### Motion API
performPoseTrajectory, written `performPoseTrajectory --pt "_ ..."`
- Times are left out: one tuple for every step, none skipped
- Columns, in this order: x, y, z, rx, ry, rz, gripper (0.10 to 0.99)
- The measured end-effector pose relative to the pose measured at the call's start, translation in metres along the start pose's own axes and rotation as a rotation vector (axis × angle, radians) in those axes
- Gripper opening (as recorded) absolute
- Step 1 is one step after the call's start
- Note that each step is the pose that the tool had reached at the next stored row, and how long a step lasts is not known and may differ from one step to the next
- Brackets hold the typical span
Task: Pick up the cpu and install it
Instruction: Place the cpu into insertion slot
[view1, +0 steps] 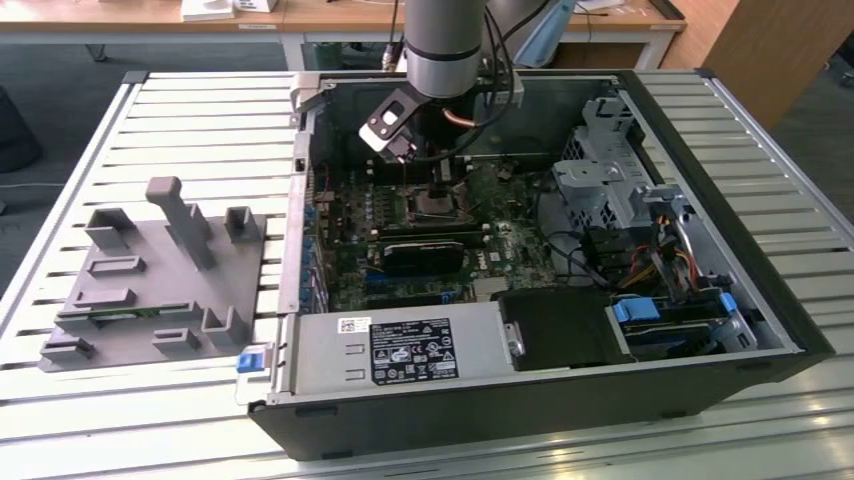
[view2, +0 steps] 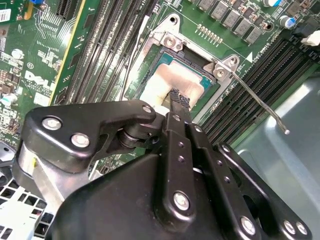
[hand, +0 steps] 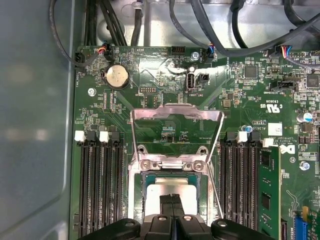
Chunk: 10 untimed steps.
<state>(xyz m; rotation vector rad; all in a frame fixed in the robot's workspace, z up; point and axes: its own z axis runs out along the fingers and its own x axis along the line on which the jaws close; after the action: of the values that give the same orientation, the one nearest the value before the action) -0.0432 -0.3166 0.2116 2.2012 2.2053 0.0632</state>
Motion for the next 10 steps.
performPoseTrajectory --pt "0.0 0.0 -0.0001 0.0 0.0 0.0 0.106" --pt "0.0 0.0 -0.0002 0.0 0.0001 0.0 0.106" --pt "0.0 0.0 -0.0003 0.0 0.0 0.0 0.106" --pt "0.0 0.0 -0.0004 0.0 -0.0001 0.0 0.106" --pt "0.0 0.0 -0.0006 0.0 0.0 0.0 0.106" --pt "0.0 0.0 -0.0007 0.0 -0.0001 0.0 0.106" --pt "-0.0001 0.0 -0.0012 0.0 -0.0004 0.0 0.106" --pt "0.0 0.0 -0.0016 0.0 -0.0003 0.0 0.106" --pt "0.0 0.0001 -0.0018 0.0 -0.0001 0.0 0.106" --pt "0.0 0.0001 -0.002 0.0 0.0 0.0 0.106"
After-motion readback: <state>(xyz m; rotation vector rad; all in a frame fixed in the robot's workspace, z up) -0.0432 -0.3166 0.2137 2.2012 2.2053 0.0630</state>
